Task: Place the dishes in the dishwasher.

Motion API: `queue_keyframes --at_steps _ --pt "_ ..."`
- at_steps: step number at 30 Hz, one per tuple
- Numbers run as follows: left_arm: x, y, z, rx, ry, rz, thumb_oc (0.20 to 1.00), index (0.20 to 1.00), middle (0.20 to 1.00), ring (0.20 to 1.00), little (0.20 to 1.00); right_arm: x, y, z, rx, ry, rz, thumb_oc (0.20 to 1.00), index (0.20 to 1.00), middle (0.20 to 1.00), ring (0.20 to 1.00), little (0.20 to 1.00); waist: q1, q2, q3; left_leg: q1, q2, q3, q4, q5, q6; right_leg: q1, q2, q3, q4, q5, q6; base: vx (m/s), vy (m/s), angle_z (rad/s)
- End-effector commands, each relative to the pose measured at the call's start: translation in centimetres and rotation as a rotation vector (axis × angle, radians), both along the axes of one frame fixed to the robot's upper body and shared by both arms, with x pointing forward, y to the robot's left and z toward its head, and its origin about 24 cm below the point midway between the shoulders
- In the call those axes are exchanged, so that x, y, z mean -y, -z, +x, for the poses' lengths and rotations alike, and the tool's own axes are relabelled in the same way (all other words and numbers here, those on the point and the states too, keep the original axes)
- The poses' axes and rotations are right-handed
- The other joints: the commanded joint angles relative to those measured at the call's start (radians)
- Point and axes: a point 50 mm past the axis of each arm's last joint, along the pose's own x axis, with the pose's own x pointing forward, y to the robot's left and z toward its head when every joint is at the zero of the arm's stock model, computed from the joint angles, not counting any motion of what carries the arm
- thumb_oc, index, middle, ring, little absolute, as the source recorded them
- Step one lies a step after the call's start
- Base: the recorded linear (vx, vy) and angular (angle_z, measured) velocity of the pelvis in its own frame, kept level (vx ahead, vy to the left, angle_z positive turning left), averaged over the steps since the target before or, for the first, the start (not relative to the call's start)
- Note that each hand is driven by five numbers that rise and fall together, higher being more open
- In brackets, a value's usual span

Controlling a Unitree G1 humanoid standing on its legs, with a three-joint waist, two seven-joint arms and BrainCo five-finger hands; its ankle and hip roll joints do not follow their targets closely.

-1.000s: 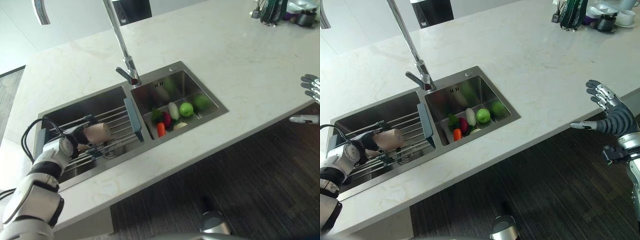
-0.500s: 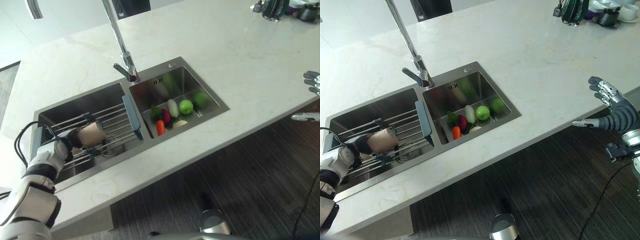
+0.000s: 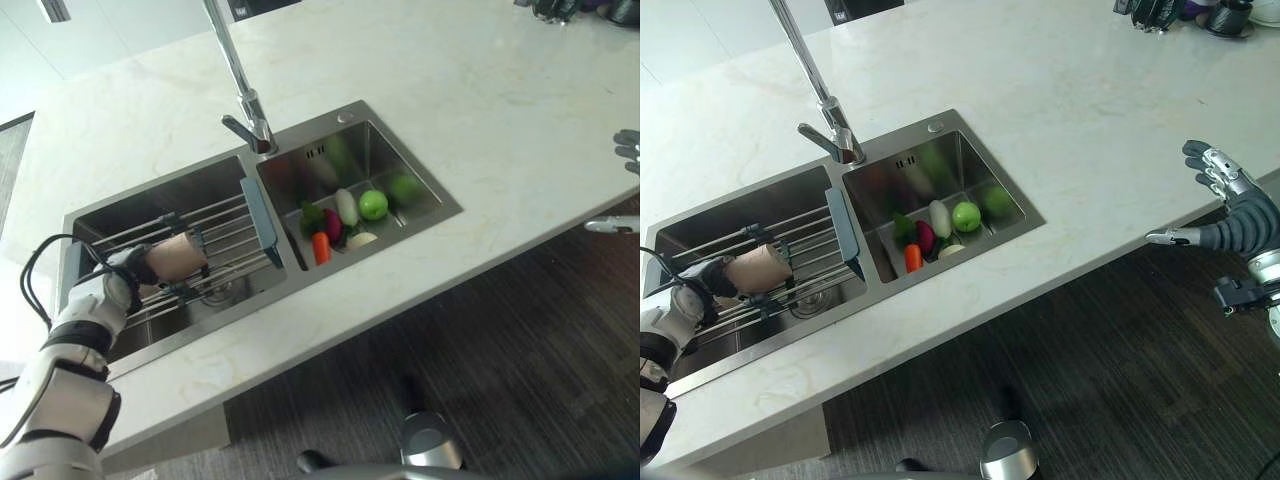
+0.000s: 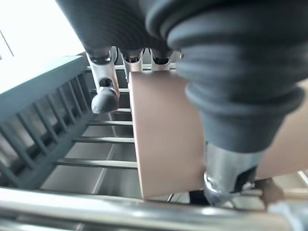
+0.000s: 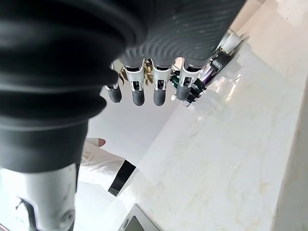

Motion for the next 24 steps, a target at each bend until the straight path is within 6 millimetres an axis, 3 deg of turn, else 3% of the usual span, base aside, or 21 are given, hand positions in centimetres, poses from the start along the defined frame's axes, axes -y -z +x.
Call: queue_keyframes --at_steps 1,2,7,10,15,20,24 --pt "-2.0 -5.0 -0.1 0.298 -0.045 -0.098 0.2 0.2 0.2 0.2 0.2 -0.9 -2.5 -1.1 0.156 -0.053 -0.038 1.0 1.0 1.0 1.0 1.0 0.004 -0.047 -0.052 0.012 0.076 -0.077 -0.001 -0.019 -0.067 0.053 -0.03 0.033 0.002 -0.115 0.092 -0.01 -0.045 0.02" --pt "-1.3 -6.7 0.5 0.434 -0.022 -0.189 0.2 0.2 0.2 0.2 0.2 -0.7 -2.1 -1.2 0.154 -0.045 -0.03 1.0 1.0 1.0 1.0 1.0 0.011 -0.047 -0.056 0.017 0.077 -0.079 -0.001 -0.023 -0.068 0.058 -0.031 0.027 0.002 -0.117 0.092 -0.01 -0.045 0.03" --pt "-0.8 -7.7 -0.1 0.65 0.009 -0.279 0.2 0.2 0.2 0.2 0.2 -0.2 -1.3 -1.6 0.142 -0.03 -0.017 1.0 1.0 1.0 1.0 1.0 0.035 -0.048 -0.074 0.026 0.079 -0.094 -0.001 -0.03 -0.068 0.075 -0.035 0.01 0.002 -0.124 0.093 -0.01 -0.043 0.08" --pt "-0.2 -8.8 -0.8 0.881 0.038 -0.481 0.2 0.2 0.2 0.2 0.2 0.1 -0.5 -1.9 0.128 -0.017 -0.002 1.0 1.0 1.0 1.0 1.0 0.055 -0.051 -0.091 0.033 0.081 -0.104 -0.001 -0.037 -0.068 0.09 -0.036 -0.006 0.002 -0.134 0.091 0.0 -0.04 0.07" --pt "0.4 -10.3 -2.1 1.099 0.105 -0.645 0.2 0.2 0.2 0.2 0.2 0.3 0.0 -2.4 0.132 -0.003 0.018 1.0 1.0 1.0 1.0 1.0 0.073 -0.059 -0.11 0.037 0.081 -0.117 -0.001 -0.044 -0.068 0.1 -0.034 -0.015 0.002 -0.144 0.088 -0.01 -0.051 0.04" --pt "3.0 -12.3 -4.4 1.282 0.279 -0.797 0.2 0.2 0.2 0.2 0.2 -0.2 0.7 -3.3 0.181 -0.004 0.077 1.0 1.0 1.0 1.0 1.0 0.102 -0.068 -0.126 0.045 0.086 -0.132 -0.001 -0.05 -0.067 0.113 -0.027 -0.023 0.002 -0.155 0.082 -0.03 -0.134 0.09" --pt "6.5 -11.5 -7.4 1.305 0.398 -0.954 0.2 0.2 0.2 0.2 0.2 -1.4 1.8 -4.1 0.233 0.003 0.103 1.0 1.0 1.0 1.0 1.0 0.144 -0.069 -0.138 0.053 0.094 -0.15 -0.001 -0.05 -0.066 0.125 -0.011 -0.036 0.002 -0.166 0.066 -0.09 -0.263 0.01"
